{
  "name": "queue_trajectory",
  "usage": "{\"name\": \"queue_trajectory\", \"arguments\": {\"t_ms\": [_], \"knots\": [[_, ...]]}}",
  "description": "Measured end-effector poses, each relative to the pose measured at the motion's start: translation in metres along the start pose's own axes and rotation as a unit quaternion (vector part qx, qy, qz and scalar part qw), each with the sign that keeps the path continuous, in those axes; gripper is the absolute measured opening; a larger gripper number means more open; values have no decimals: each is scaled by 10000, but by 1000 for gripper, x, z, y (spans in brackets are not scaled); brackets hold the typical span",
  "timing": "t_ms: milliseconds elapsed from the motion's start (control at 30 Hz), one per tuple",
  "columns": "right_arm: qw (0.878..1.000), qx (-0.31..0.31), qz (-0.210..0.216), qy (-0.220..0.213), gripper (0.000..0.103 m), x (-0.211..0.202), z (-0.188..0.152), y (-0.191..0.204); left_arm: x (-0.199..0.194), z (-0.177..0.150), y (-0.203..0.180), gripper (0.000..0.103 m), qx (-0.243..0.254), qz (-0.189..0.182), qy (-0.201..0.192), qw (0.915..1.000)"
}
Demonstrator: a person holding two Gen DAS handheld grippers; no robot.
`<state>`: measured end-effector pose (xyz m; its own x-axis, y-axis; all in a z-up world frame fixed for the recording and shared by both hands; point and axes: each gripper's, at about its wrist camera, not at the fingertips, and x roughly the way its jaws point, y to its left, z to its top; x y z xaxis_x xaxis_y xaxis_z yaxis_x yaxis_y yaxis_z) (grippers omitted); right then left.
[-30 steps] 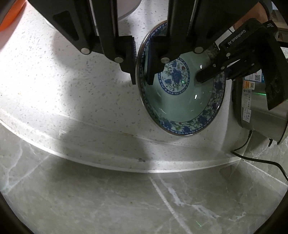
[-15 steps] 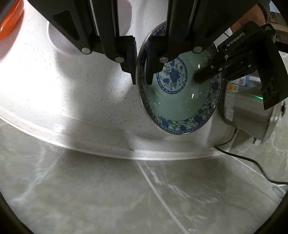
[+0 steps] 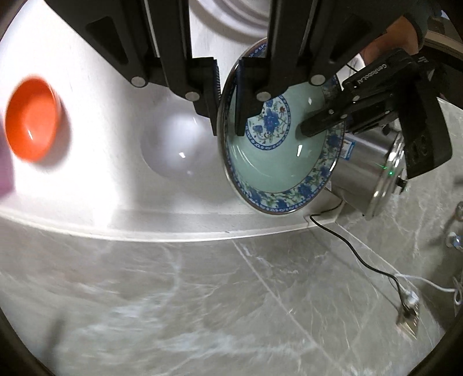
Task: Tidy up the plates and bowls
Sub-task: 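Lift the patterned bowl with both grippers and carry it over the plate stack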
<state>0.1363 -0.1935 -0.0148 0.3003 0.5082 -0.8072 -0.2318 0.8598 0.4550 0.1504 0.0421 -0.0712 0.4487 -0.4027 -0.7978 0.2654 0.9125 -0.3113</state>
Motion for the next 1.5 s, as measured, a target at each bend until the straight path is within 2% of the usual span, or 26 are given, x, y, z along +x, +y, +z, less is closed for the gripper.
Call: {"name": "queue_trajectory", "arguments": {"t_ms": [333, 600, 767, 867, 1033, 1233, 1500], "knots": [[9977, 501, -273, -359, 11, -55, -87, -39, 11, -59, -105, 15, 684, -262, 510, 9960], [9914, 1157, -471, -378, 11, -83, -160, -96, 48, -116, -181, 15, 1237, -391, 1079, 9857], [9865, 1457, -670, -316, 11, -86, -185, -125, 78, -142, -215, 16, 1476, -443, 1397, 9781], [9841, 1597, -716, -314, 11, -88, -193, -137, 92, -150, -228, 17, 1523, -498, 1561, 9747], [9813, 1738, -778, -272, 11, -92, -209, -156, 117, -143, -235, 18, 1578, -546, 1768, 9700], [9782, 1871, -880, -169, 11, -90, -223, -172, 138, -156, -242, 18, 1579, -613, 2011, 9648], [9759, 1969, -926, -145, 11, -85, -234, -181, 159, -163, -243, 19, 1561, -619, 2111, 9629]]}}
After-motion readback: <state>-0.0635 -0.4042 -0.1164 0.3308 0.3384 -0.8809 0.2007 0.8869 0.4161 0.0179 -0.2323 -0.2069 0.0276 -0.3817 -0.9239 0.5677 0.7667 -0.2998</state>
